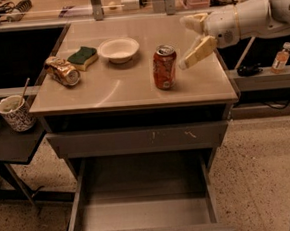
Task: Place coke can into middle drawer
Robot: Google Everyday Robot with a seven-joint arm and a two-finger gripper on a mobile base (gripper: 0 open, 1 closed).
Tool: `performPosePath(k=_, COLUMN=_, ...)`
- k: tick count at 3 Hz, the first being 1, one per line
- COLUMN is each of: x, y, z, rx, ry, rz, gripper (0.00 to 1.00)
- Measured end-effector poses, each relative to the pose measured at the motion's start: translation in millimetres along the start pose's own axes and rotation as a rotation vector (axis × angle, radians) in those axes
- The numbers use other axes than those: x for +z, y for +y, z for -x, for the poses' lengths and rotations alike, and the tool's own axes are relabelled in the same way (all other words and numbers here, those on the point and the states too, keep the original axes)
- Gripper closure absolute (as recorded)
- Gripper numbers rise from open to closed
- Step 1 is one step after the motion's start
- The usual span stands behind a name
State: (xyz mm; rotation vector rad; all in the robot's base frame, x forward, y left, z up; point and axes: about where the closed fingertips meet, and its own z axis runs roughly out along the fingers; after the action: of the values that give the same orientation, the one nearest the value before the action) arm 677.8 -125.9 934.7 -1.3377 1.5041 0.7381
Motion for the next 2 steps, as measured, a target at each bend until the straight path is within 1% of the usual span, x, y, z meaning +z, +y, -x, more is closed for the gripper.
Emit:
performPosePath(k=1, x=37, y=13, z=-11, rx=-0.01, ry=-0.017, rz=0.034, gripper=0.0)
performPosePath(k=2, x=81, y=36, z=-21, rx=-0.009, ry=-0.035, rz=0.103, gripper=0.0)
